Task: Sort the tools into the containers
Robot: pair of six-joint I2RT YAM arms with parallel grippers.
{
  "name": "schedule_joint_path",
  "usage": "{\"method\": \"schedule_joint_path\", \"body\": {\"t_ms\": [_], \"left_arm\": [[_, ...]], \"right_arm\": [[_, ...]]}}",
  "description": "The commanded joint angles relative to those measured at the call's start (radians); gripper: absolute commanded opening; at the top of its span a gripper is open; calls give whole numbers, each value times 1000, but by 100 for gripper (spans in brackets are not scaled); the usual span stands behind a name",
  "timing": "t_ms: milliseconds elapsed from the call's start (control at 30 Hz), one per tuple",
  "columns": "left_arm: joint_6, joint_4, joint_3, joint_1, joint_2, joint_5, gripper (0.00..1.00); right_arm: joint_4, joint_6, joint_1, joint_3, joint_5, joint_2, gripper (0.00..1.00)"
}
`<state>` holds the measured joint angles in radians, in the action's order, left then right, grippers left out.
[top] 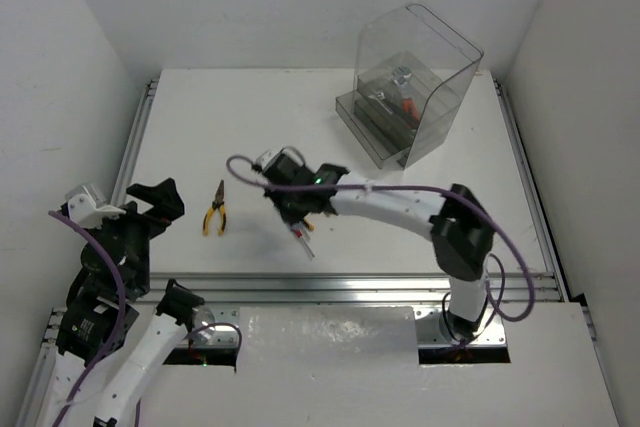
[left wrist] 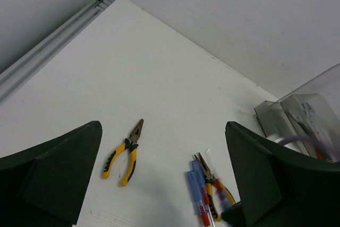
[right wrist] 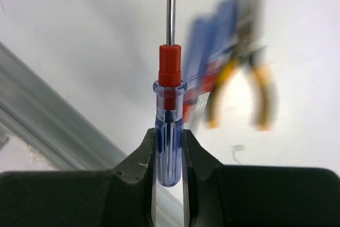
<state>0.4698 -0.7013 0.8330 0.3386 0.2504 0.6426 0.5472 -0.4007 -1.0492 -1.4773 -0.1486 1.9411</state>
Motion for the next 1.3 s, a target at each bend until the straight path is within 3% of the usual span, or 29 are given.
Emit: {"method": "schedule_joint_path", "body": {"t_ms": [0, 133, 233, 333, 433, 467, 567, 667, 733, 900, 967, 1067, 1267], "left_arm": [[-31, 55, -11, -4, 6, -35, 100], [-39, 63, -11, -4, 82, -75, 100], [-43, 65, -5, -6, 150, -103, 100], [-51, 71, -5, -6, 187, -124, 100], [-56, 77, -9, -6, 188, -135, 100], [-56, 77, -9, -6, 184, -135, 100], [-59, 86, -15, -6, 164, -139, 100], [-60, 85, -14, -6, 164, -138, 100], [-60, 86, -15, -6, 167, -139, 100], [-59, 83, -12, -6, 164, -130, 100], [-57, 82, -14, -6, 161, -126, 100], [-56, 80, -15, -6, 153, -123, 100], [-51, 80, -17, -6, 125, -110, 100]], "right_arm": [[41, 167, 186, -89, -28, -154, 0], [111, 345, 412, -188, -150, -127, 0], [125, 460, 501, -291, -241, -78, 0], [117, 511, 576, -365, -229, -19, 0], [112, 540, 620, -420, -232, 41, 17], [125, 545, 623, -455, -232, 57, 32], [168, 524, 623, -483, -207, 79, 47], [146, 500, 620, -451, -178, 30, 54], [175, 474, 601, -443, -160, 7, 55], [189, 338, 460, -296, 65, -57, 55], [163, 283, 399, -197, 57, -67, 54], [80, 211, 281, -105, 82, -59, 45], [0, 128, 98, -126, 44, 53, 37]]}}
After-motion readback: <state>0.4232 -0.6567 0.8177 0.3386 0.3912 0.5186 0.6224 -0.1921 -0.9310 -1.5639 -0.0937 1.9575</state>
